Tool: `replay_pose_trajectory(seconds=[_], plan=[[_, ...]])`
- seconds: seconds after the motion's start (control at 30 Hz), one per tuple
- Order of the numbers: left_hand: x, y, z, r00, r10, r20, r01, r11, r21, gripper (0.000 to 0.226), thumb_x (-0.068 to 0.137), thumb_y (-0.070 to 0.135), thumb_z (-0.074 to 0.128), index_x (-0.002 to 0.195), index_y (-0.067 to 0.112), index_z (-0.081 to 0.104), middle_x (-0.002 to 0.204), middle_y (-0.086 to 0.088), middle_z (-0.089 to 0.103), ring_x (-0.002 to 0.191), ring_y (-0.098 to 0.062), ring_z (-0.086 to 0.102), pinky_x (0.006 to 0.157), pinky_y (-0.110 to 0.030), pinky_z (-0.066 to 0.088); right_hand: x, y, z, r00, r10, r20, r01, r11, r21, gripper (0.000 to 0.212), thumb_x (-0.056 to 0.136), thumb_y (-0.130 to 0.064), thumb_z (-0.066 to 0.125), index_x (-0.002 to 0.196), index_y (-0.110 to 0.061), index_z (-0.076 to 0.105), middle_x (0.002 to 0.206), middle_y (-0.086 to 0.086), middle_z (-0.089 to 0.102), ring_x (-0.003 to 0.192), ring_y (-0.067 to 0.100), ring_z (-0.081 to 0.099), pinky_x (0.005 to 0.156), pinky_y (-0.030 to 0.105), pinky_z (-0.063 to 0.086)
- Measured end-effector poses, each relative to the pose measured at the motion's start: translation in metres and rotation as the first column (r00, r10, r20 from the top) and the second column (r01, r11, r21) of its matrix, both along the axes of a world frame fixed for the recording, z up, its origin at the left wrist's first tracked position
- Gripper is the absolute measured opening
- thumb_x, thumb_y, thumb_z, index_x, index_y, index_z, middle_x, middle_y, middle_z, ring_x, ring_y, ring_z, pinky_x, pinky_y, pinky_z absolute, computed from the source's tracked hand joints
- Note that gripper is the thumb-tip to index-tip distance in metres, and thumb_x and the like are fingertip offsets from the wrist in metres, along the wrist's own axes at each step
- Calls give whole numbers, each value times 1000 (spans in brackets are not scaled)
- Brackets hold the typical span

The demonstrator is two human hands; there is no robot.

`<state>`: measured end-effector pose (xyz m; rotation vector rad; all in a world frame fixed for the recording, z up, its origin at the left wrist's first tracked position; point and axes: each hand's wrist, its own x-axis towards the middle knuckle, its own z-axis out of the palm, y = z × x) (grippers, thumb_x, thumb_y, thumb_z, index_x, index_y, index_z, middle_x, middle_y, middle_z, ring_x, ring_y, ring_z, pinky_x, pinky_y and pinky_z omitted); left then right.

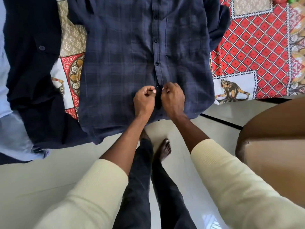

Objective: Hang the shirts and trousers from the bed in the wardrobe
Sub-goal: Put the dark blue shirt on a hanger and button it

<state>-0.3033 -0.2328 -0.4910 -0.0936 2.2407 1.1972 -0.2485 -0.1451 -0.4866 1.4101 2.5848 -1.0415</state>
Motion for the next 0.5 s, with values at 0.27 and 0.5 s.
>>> replay_pose_trajectory(seconds=[0.27,0.5], plan=[[-5,17,-3,1000,21,-2,-21,993,-116,14,88,18,65,93,18,78,92,1,76,84,-14,69,73,-26,53,-5,7,-1,999,15,39,-13,999,-47,15,90,-16,57,96,-8,68,100,12,67,93,31,62,80,40,48],[-1,30,-2,995,96,25,-90,979,-184,10,85,23,72,75,23,74,85,-1,75,82,-21,70,67,-29,52,-4,15,7,908,-414,-71,299,756,-582,18,84,-2,67,72,-14,61,68,3,58,60,14,52,53,28,45]])
